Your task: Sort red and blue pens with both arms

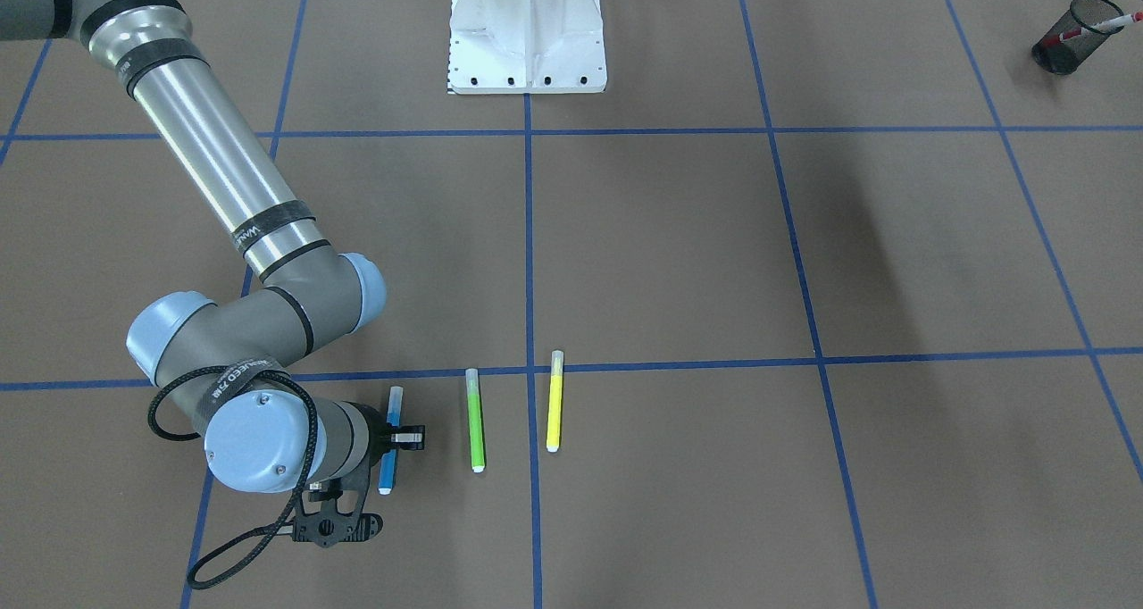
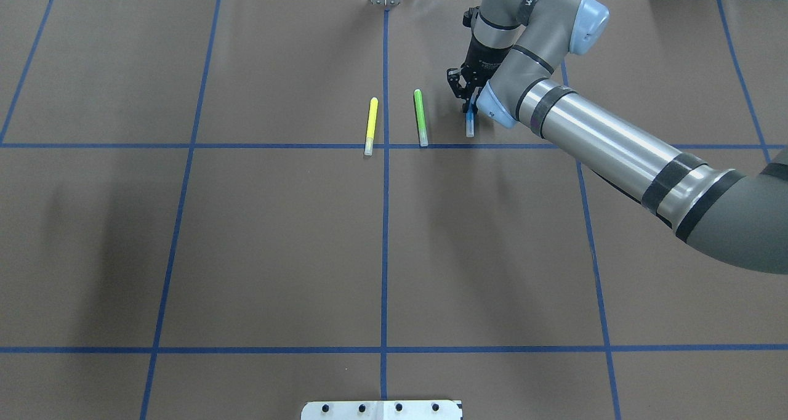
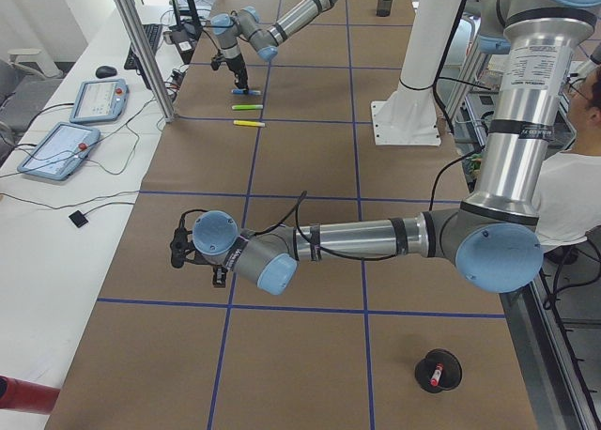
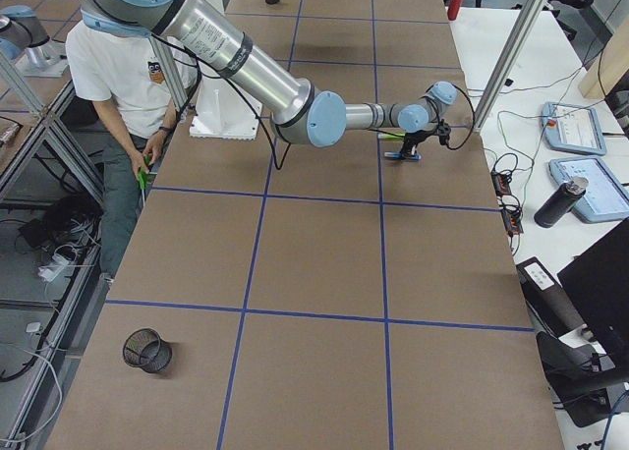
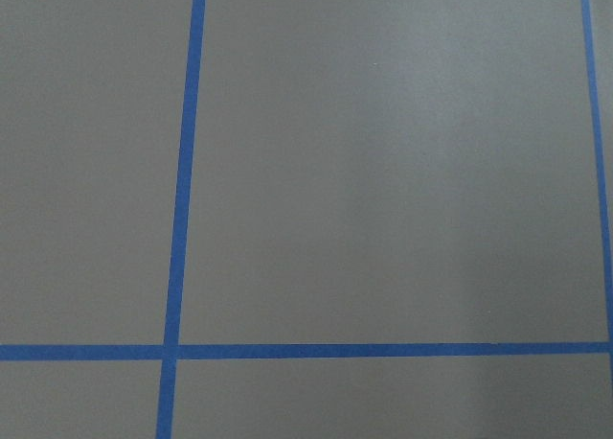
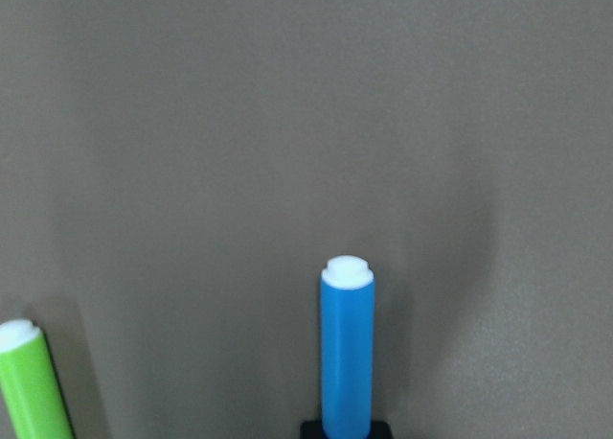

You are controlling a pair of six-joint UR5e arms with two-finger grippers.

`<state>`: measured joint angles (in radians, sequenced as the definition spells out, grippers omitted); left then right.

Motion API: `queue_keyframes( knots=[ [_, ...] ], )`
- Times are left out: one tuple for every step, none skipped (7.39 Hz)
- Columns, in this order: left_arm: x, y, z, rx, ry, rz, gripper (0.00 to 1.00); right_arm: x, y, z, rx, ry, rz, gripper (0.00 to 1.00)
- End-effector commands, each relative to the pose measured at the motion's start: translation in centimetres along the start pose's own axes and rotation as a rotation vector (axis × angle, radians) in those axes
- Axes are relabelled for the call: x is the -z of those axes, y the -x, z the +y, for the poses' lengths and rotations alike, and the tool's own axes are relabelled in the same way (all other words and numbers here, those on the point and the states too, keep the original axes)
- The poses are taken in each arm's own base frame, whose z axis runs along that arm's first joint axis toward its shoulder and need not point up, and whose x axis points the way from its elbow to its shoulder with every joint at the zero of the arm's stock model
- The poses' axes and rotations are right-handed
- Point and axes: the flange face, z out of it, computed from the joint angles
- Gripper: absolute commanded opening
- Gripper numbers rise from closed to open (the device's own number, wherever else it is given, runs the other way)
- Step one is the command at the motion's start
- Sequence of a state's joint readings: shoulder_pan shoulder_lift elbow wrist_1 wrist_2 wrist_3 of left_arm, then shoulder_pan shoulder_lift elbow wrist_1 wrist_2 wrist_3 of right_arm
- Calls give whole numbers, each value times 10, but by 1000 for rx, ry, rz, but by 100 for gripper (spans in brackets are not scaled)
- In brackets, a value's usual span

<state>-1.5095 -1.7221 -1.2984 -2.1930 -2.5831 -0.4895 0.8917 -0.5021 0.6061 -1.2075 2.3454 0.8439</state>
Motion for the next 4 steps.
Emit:
queue_keyframes(
  knots=[
    [2,-6,-4,3,-6,3,92,28,-5,-8,3,-49,-13,0],
    [2,-9,-10,9,-5,3,92,40,-25,-7,3,-83,-20,0],
    [-15,-30,-16,13,21,9,92,46,-55,11,16,-113,-44,0],
    [-37,-56,-21,20,54,16,92,54,-83,28,31,-142,-63,0]
  ],
)
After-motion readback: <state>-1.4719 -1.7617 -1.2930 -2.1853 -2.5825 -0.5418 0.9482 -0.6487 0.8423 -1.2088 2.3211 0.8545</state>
